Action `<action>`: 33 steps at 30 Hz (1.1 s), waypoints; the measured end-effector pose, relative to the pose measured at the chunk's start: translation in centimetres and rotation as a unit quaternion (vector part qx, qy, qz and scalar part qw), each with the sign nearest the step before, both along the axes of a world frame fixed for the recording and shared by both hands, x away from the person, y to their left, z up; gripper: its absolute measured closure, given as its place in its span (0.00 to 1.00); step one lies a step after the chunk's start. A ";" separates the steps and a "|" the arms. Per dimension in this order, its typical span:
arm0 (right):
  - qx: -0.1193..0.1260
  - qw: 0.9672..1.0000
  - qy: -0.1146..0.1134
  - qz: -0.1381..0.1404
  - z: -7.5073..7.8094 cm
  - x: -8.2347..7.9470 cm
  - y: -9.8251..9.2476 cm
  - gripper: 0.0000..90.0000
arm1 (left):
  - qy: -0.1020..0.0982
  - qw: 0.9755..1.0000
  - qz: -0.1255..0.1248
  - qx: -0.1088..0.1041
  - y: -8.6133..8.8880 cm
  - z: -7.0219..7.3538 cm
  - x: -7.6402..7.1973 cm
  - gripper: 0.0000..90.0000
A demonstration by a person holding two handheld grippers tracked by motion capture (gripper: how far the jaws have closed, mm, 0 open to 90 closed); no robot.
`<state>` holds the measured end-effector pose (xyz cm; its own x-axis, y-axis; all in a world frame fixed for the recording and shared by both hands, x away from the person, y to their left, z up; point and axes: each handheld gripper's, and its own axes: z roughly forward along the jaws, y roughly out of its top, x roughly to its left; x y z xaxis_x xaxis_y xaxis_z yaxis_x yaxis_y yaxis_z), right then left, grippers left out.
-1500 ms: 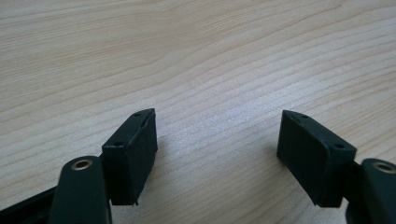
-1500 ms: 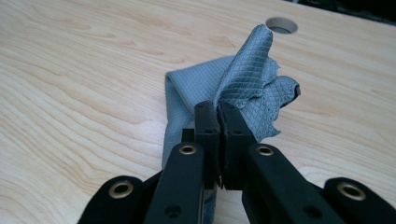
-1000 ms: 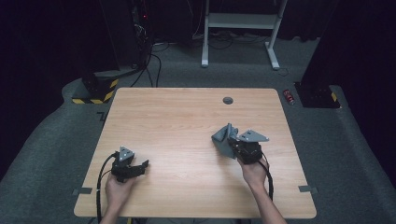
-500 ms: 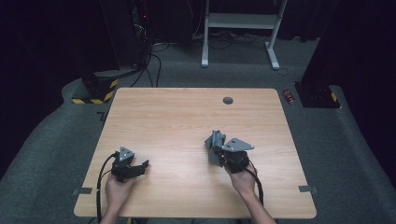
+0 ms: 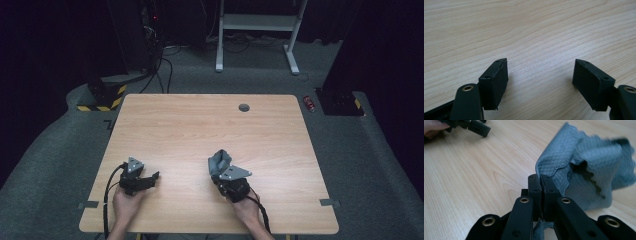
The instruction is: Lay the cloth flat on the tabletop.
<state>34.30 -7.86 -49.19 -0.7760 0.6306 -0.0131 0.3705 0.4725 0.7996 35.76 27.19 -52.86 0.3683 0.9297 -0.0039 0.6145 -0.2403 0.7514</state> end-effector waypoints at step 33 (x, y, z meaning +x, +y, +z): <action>-0.003 0.997 0.042 -0.067 0.1 -0.5 -1.9 0.74 | 0.020 0.995 -0.081 -0.047 -5.6 1.6 0.3 0.38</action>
